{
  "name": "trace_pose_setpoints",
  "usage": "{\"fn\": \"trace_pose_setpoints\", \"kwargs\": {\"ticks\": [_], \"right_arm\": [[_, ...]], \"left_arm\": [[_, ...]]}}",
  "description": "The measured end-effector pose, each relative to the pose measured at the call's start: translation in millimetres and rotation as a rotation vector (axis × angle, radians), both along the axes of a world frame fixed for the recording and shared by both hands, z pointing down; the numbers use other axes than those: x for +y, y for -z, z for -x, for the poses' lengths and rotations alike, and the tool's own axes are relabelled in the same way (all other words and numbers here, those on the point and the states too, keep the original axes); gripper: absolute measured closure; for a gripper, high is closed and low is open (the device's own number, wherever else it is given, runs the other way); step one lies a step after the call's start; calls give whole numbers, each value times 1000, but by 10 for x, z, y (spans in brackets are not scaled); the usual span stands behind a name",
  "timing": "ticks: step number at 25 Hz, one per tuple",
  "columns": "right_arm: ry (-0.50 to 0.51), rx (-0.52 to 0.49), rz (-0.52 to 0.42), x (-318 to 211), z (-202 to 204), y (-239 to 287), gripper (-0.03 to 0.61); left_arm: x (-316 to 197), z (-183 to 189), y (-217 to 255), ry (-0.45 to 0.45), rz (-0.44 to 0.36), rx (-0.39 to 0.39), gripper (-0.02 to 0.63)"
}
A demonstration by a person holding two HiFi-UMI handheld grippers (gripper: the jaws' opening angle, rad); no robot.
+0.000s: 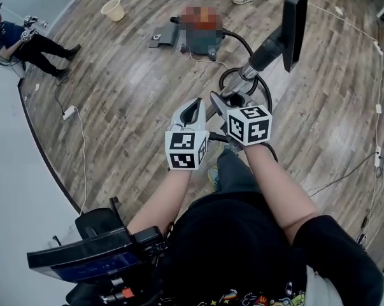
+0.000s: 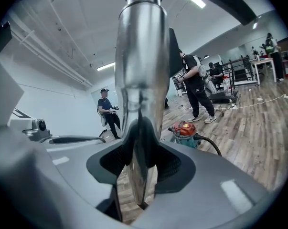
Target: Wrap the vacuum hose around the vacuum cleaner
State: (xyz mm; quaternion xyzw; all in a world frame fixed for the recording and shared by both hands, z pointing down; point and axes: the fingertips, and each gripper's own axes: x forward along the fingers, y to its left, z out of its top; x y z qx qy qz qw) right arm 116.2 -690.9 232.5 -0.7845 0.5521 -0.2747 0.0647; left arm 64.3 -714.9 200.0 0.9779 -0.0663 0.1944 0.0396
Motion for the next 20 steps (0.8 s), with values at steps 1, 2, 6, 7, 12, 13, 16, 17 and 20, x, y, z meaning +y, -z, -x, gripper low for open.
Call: {"fn": "trace_pose_setpoints", "kwargs": {"ticks": [1, 2, 6, 7, 12, 13, 16, 17, 20], "right_arm": [[-11, 0, -6, -81, -85, 4, 393], [-21, -1, -12, -153, -182, 6, 393], [-57, -14, -34, -399, -644, -19, 394], [-67, -16, -43, -466, -771, -23, 393], [-110, -54, -82, -896, -1579, 2, 394], [-114, -62, -87, -969, -1736, 9, 394], [-128, -66, -107, -1096, -2122, 36, 394], [-135, -67, -111, -1116, -2219, 42, 394], [-163, -75, -121, -1167, -2460, 61, 394]], "left_arm": [[-68, -54, -8, -11, -6, -8, 613], [-133, -121, -17, -22, -13, -17, 613], [-399, -484, -47, -49, -35, -43, 613], [-478, -594, -55, -52, -39, -45, 613], [-902, -1329, -71, -67, -44, -67, 613], [-962, -1477, -70, -69, -43, -67, 613], [-1054, -1828, -78, -80, -49, -53, 613], [-1068, -1910, -91, -87, -51, -52, 613], [-1121, -2114, -129, -119, -55, -61, 613]]}}
